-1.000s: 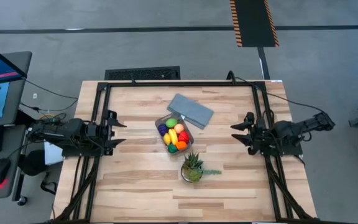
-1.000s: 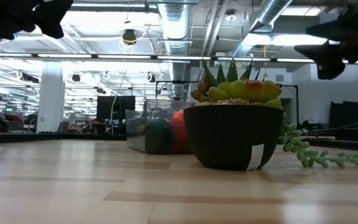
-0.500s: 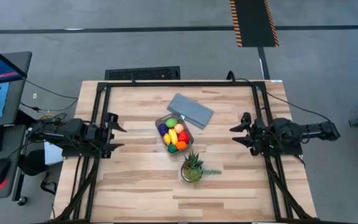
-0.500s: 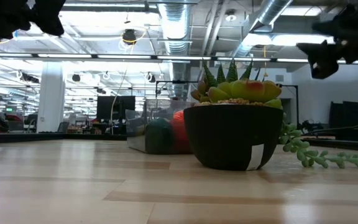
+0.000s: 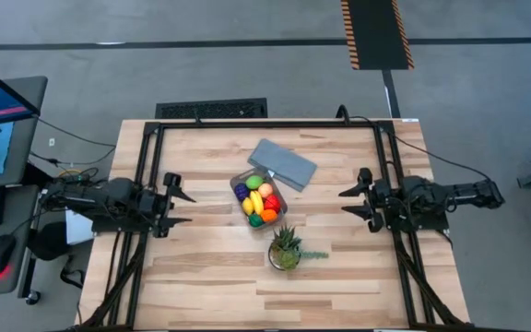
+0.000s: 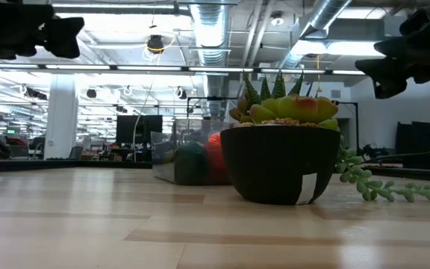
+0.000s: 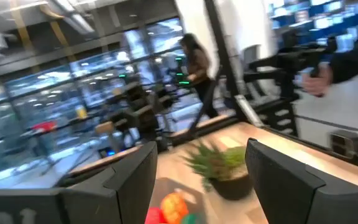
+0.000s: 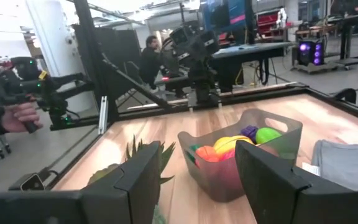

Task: Pick and placing Produce into tupperware
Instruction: Return to Home Position

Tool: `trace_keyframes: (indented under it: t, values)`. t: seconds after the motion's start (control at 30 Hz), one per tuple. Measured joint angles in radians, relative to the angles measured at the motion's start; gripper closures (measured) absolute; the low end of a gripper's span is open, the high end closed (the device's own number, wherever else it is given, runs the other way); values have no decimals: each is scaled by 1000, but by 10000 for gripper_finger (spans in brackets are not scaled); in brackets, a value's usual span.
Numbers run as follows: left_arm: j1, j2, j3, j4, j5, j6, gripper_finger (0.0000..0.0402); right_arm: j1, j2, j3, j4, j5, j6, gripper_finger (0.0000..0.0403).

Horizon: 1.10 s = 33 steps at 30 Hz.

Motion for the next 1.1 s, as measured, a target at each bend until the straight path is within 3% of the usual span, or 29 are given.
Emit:
trace_keyframes:
  t: [0.13, 0.53, 0.87, 1.1]
  values:
    - [0, 0, 0, -27, 88, 30, 168, 0, 0, 0, 0, 0, 4, 172]
    - [0, 0, 0, -107, 127, 142, 168, 0, 0, 0, 0, 0, 66, 172]
    - [0, 0, 0, -108, 123, 167, 168, 0, 0, 0, 0, 3, 49, 172]
    - [0, 0, 0, -114, 84, 93, 168, 0, 0, 0, 0, 2, -1, 172]
